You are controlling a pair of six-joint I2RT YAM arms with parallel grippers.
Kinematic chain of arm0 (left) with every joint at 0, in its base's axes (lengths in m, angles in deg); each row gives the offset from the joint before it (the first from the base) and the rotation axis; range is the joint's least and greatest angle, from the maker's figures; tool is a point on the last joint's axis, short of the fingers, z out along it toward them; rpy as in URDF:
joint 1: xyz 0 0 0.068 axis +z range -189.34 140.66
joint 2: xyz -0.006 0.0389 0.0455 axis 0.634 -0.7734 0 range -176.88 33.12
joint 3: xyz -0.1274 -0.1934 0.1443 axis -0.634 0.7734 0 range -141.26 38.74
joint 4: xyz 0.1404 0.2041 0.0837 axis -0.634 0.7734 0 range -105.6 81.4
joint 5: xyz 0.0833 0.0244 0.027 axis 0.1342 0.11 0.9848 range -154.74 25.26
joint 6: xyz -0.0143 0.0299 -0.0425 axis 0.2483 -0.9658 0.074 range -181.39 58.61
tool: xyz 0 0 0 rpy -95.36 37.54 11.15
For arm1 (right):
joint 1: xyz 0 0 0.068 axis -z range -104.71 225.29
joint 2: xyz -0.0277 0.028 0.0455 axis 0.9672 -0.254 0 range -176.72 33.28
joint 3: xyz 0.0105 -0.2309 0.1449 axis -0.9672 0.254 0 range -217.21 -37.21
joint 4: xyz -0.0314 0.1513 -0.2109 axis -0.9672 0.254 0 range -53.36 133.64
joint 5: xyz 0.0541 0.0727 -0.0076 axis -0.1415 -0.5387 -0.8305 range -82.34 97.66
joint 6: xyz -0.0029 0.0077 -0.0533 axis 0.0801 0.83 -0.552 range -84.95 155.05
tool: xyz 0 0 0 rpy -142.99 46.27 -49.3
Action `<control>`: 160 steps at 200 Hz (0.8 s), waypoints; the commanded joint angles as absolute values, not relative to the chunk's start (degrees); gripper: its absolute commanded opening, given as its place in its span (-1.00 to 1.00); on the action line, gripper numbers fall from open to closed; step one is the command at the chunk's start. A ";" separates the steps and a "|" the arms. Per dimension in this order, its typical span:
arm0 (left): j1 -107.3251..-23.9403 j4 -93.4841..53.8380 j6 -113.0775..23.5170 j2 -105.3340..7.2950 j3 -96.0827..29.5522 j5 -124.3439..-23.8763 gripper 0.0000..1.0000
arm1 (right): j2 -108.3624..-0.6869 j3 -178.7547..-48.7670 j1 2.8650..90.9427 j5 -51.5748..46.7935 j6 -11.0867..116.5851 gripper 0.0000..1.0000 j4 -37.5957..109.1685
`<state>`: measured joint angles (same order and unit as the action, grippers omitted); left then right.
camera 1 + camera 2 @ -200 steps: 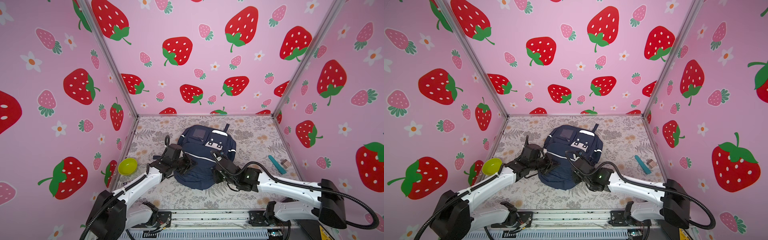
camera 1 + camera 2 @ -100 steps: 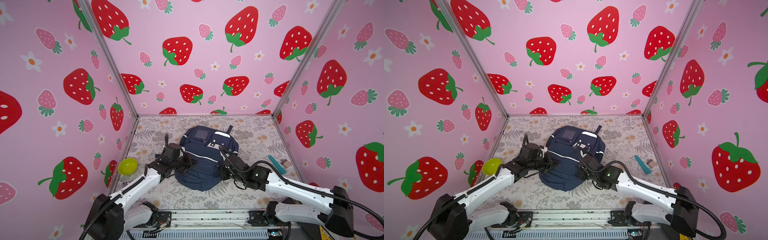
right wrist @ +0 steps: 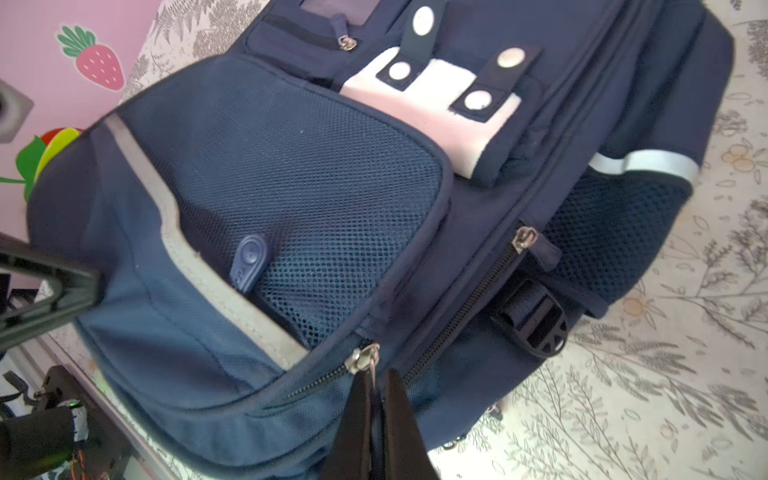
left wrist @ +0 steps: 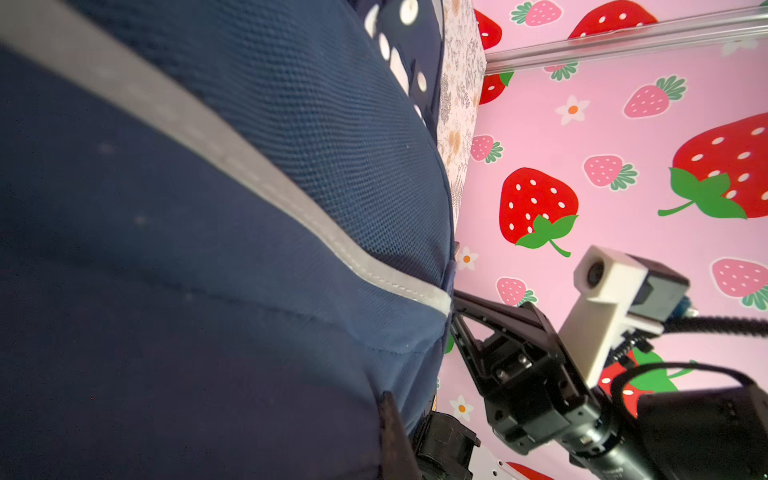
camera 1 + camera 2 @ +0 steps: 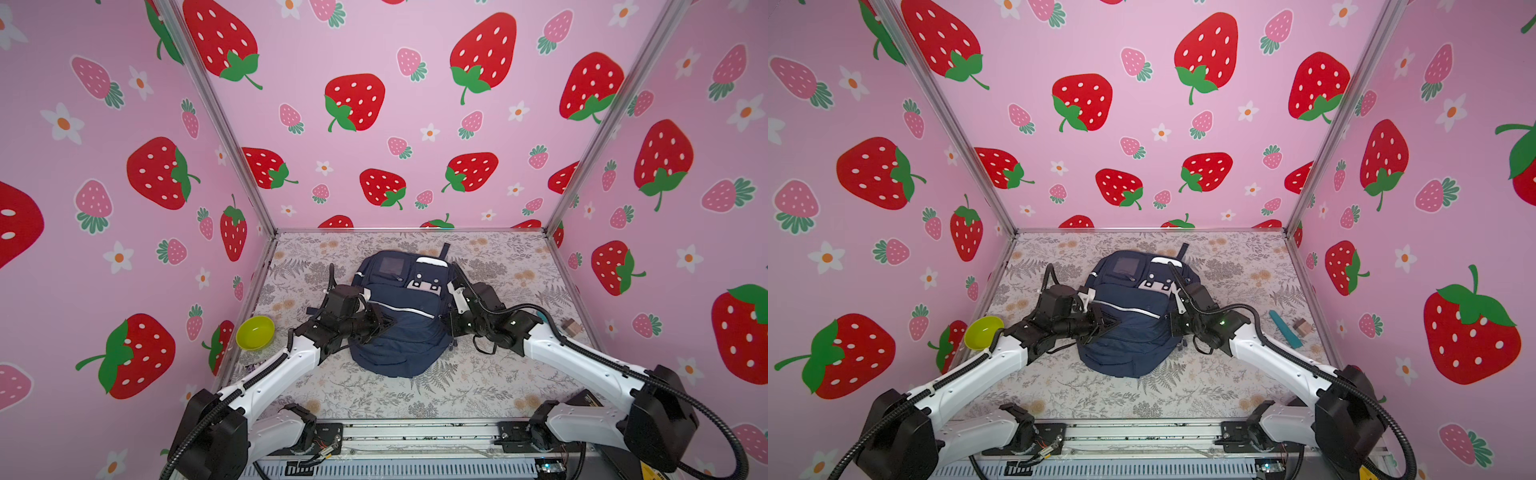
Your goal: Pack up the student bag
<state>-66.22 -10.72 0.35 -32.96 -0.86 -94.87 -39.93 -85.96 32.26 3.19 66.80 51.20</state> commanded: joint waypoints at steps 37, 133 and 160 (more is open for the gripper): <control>-64.66 -8.98 -1.89 -32.72 -2.22 -98.86 -1.00 | -39.78 -89.00 39.10 14.96 63.53 -1.00 54.05; -73.90 -19.83 8.24 -37.91 -3.29 -92.51 -1.00 | -38.41 -89.00 39.29 19.70 65.46 -1.00 60.41; -75.74 -20.61 9.45 -37.20 -2.40 -90.16 -1.00 | -39.74 -88.76 39.32 18.39 65.90 -1.00 59.14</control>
